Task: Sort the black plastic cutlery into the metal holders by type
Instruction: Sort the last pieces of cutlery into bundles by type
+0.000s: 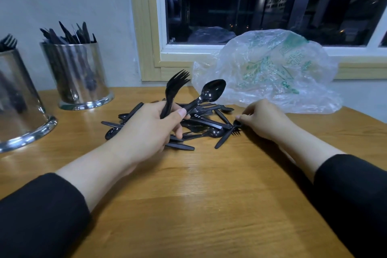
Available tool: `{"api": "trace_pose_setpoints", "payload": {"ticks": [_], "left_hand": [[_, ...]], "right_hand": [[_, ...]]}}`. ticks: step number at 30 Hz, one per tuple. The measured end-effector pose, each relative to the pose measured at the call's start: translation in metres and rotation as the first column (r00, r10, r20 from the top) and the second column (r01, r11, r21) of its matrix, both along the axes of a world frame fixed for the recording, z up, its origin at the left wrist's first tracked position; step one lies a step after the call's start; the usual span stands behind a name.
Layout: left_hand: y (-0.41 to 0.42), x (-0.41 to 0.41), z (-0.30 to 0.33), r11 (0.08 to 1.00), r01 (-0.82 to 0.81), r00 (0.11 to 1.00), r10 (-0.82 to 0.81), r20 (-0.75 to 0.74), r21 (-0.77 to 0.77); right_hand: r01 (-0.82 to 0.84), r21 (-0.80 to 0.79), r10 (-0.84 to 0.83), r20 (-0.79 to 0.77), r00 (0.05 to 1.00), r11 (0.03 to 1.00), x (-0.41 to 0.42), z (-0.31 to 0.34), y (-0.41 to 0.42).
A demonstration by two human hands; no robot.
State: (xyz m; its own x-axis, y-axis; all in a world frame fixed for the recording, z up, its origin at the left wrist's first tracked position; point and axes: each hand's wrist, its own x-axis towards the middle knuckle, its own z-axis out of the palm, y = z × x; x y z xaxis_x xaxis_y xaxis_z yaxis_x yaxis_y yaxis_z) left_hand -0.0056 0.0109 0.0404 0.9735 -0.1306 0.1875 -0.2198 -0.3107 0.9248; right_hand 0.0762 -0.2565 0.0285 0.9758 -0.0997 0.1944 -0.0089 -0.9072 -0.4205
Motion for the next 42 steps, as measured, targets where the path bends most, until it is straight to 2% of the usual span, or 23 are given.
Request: {"api": "trace_pose_setpoints", "payload": {"ticks": [3, 7, 11, 14, 17, 20, 30, 37, 42], "left_hand": [[0.001, 0.001, 0.000, 1.000, -0.012, 1.000, 0.012, -0.006, -0.011], [0.002, 0.004, 0.000, 0.999, -0.044, 0.999, 0.044, 0.002, -0.030], [0.004, 0.008, -0.001, 0.995, -0.095, 0.995, 0.095, 0.036, -0.023], [0.004, 0.008, -0.001, 0.992, -0.128, 0.989, 0.127, 0.070, 0.005], [0.001, 0.006, 0.000, 0.991, -0.132, 0.988, 0.129, 0.080, 0.029], [-0.002, 0.001, 0.000, 0.996, -0.091, 0.995, 0.091, 0.032, 0.020], [-0.008, -0.007, -0.001, 0.994, 0.098, 0.994, -0.100, -0.033, -0.056], [-0.011, -0.011, 0.000, 0.986, 0.127, 0.991, -0.131, -0.038, -0.112], [-0.013, -0.013, 0.002, 0.995, 0.079, 0.997, -0.079, 0.009, 0.056]], "right_hand": [[-0.002, 0.049, 0.000, 0.027, 1.000, 0.999, -0.001, 0.004, -0.001], [-0.134, 0.236, 0.075, 0.243, 0.967, 0.963, -0.017, 0.026, -0.006], [-0.380, 0.407, 0.198, 0.421, 0.885, 0.831, -0.035, 0.044, -0.004], [-0.535, 0.434, 0.321, 0.474, 0.820, 0.725, -0.039, 0.044, 0.006], [-0.608, 0.461, 0.352, 0.527, 0.774, 0.646, -0.041, 0.042, 0.017], [-0.610, 0.486, 0.320, 0.553, 0.769, 0.627, -0.041, 0.037, 0.026], [-0.487, 0.452, 0.175, 0.574, 0.800, 0.747, -0.034, 0.026, 0.034], [-0.503, 0.523, 0.278, 0.451, 0.848, 0.688, -0.040, 0.024, 0.043], [-0.521, 0.537, 0.276, 0.472, 0.837, 0.663, -0.039, 0.023, 0.044]]}}
